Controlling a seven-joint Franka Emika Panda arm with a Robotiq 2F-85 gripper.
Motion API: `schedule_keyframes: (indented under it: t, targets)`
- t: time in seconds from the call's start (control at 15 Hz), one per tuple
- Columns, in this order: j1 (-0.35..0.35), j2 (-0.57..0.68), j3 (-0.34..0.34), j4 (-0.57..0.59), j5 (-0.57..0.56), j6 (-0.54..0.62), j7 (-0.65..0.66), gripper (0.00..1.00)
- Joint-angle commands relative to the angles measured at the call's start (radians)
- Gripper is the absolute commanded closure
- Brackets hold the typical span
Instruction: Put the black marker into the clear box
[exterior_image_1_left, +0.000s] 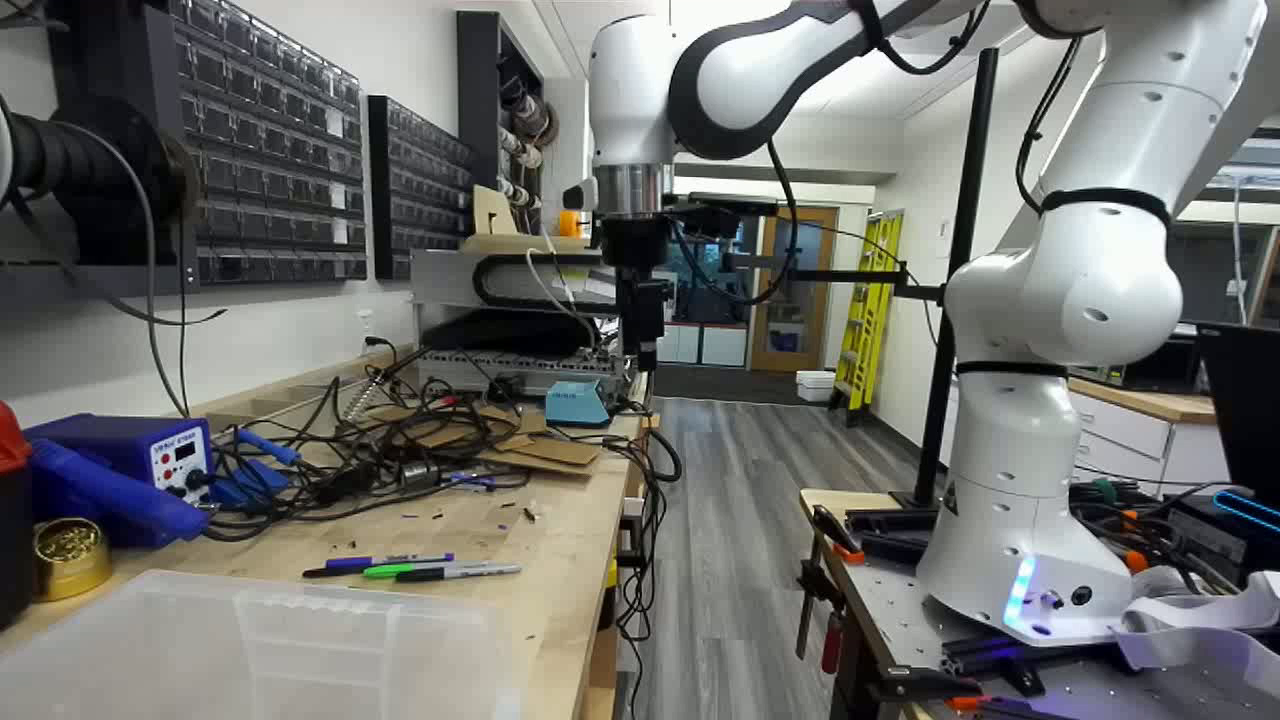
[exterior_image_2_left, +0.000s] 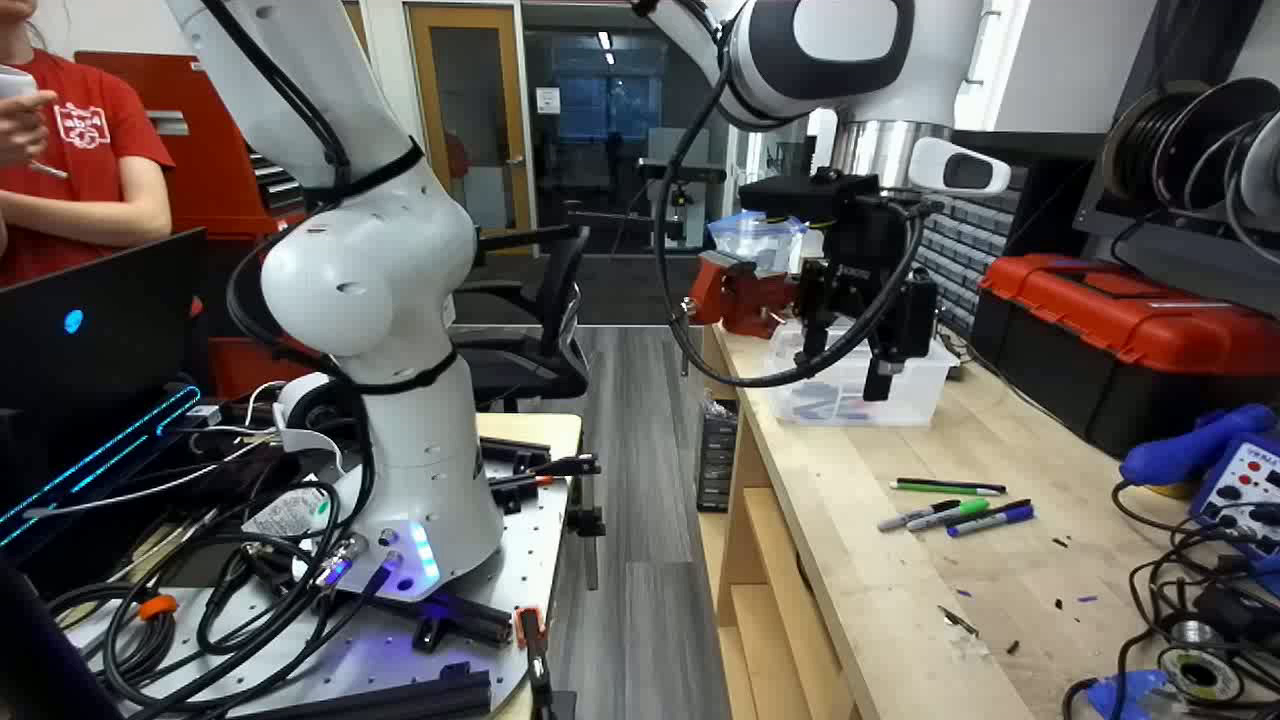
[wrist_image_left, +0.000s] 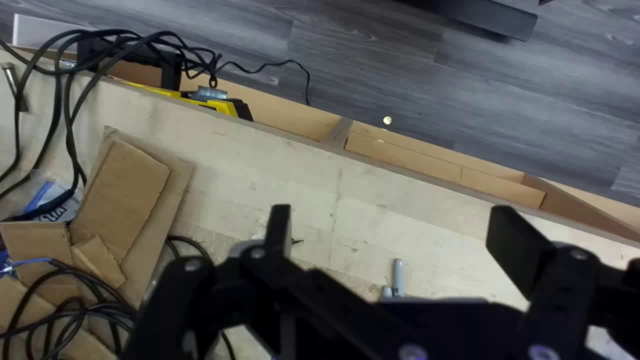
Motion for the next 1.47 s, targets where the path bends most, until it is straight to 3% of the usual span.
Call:
schedule_keyframes:
  t: [0.0,0.8,1.4]
  targets:
    - [0.006,0.000,-0.005,0.001,-0.001,-0.002,0.002,0.00]
    - [0.017,0.023,0.025,-0.013,0.011,0.051,0.072,0.00]
    - [0.061,0.231,0.067,0.054,0.035,0.287,0.100,0.00]
